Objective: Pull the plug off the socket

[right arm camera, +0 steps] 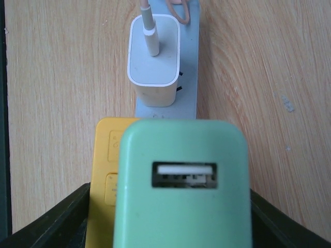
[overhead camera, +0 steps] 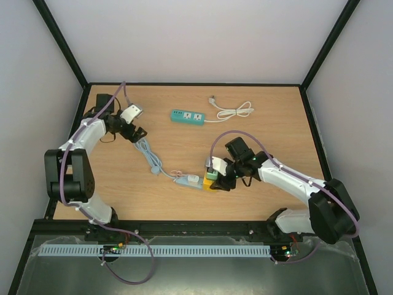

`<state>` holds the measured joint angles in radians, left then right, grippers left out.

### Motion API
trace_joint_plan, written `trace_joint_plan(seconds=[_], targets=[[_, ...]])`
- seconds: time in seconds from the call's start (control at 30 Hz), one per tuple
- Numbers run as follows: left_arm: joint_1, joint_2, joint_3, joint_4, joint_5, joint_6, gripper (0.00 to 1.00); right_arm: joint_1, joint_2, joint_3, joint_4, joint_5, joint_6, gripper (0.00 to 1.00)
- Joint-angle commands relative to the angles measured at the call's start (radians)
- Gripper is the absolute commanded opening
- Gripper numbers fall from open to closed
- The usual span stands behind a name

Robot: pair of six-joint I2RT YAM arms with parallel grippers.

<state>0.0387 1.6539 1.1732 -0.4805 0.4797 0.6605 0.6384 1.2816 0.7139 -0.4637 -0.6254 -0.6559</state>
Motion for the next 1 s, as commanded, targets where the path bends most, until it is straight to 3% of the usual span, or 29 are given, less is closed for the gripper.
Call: trace_joint_plan(seconds=[0.0, 0.43, 0.77, 0.97], targets=[[-0.002, -0.061, -0.027, -0.031, 0.119, 0.041, 0.99, 0.003, 0.047, 0.036, 0.078, 0.067, -0.034, 0.56], [-0.062, -0.171, -0.143, -0.145, 0.344, 0.331, 0.99, 0.003, 0.183, 0.125, 0.191, 0.140, -0.079, 0.51], [-0.295, -0.229, -0.267, 0.030, 0.298, 0.225, 0.98, -0.004, 0.250, 0.166, 0.203, 0.099, -0.128, 0.52], [-0.414, -0.214, -0.323, 0.101, 0.225, 0.188, 0.93, -0.003, 0.230, 0.152, 0.200, 0.066, -0.110, 0.65]])
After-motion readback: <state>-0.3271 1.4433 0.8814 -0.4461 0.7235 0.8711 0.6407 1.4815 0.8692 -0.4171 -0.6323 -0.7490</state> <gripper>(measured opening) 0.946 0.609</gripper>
